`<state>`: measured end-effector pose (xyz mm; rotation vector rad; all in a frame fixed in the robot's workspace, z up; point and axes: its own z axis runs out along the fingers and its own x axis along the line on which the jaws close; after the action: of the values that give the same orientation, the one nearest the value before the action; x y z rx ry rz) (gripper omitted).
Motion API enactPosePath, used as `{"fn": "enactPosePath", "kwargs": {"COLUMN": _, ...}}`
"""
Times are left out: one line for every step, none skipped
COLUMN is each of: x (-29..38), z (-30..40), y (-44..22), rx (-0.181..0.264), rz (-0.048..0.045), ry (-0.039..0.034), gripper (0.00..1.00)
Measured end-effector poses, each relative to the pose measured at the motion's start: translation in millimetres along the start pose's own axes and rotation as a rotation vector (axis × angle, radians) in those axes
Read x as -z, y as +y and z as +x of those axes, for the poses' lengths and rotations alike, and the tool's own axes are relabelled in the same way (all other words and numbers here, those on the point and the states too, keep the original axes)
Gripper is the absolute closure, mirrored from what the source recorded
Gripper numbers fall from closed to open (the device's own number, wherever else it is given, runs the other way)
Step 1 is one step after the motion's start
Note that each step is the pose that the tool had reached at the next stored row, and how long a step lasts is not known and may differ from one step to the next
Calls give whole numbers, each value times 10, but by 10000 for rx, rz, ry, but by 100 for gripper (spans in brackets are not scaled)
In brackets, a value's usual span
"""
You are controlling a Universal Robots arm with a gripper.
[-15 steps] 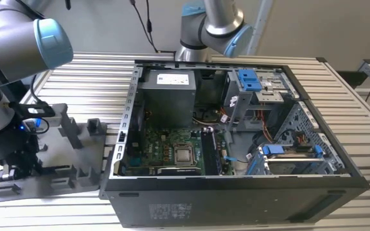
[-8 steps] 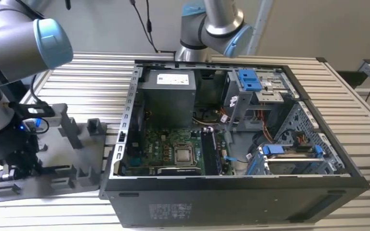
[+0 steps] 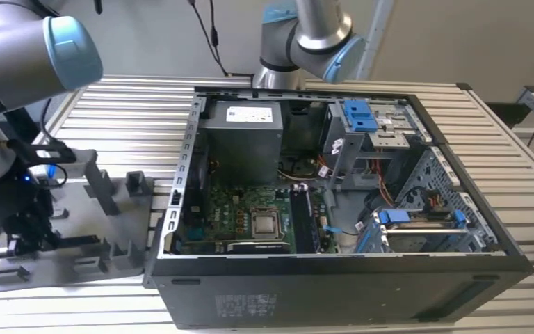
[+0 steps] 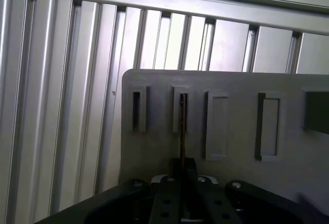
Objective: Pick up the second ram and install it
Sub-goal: 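Pick up the second ram and move it above second insertion slot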
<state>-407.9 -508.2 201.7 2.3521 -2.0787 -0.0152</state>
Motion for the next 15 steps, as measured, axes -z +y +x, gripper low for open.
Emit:
{"fn": "enactPosePath", "kwargs": {"x": 7, "z": -3, "y": 0, "rx": 0, "rz": -1, "ry": 1, "gripper": 85}}
{"fn": "enactPosePath", "kwargs": {"x": 11, "z": -7, "y": 0, "rx": -2, "rz": 0, "ry": 1, "gripper": 85}}
{"fn": "enactPosePath", "kwargs": {"x": 21, "z": -8, "y": 0, "rx": -1, "rz": -1, "ry": 2, "gripper": 85}}
{"fn": "enactPosePath", "kwargs": {"x": 35, "z": -8, "y": 0, "rx": 0, "rz": -2, "ry": 3, "gripper": 85}}
{"fn": "enactPosePath", "kwargs": {"x": 50, "z": -8, "y": 0, "rx": -1, "rz": -1, "ry": 2, "gripper": 85}}
{"fn": "enactPosePath", "kwargs": {"x": 65, "z": -9, "y": 0, "rx": -1, "rz": 1, "ry": 1, "gripper": 85}}
{"fn": "enactPosePath", "kwargs": {"x": 81, "z": -9, "y": 1, "rx": -1, "rz": 0, "ry": 1, "gripper": 85}}
{"fn": "enactPosePath", "kwargs": {"x": 94, "z": -9, "y": 1, "rx": -2, "rz": 0, "ry": 1, "gripper": 85}}
{"fn": "enactPosePath", "kwargs": {"x": 106, "z": -9, "y": 1, "rx": -1, "rz": 0, "ry": 1, "gripper": 85}}
{"fn": "enactPosePath", "kwargs": {"x": 119, "z": -10, "y": 1, "rx": -1, "rz": 0, "ry": 1, "gripper": 85}}
{"fn": "enactPosePath", "kwargs": {"x": 133, "z": -10, "y": 1, "rx": -2, "rz": 1, "ry": 1, "gripper": 85}}
{"fn": "enactPosePath", "kwargs": {"x": 150, "z": -10, "y": 1, "rx": -2, "rz": 0, "ry": 2, "gripper": 85}}
{"fn": "enactPosePath", "kwargs": {"x": 172, "z": -10, "y": 2, "rx": -2, "rz": 0, "ry": 2, "gripper": 85}}
{"fn": "enactPosePath", "kwargs": {"x": 197, "z": -10, "y": 2, "rx": -2, "rz": -1, "ry": 2, "gripper": 85}}
{"fn": "enactPosePath", "kwargs": {"x": 222, "z": -10, "y": 2, "rx": -2, "rz": 0, "ry": 1, "gripper": 85}}
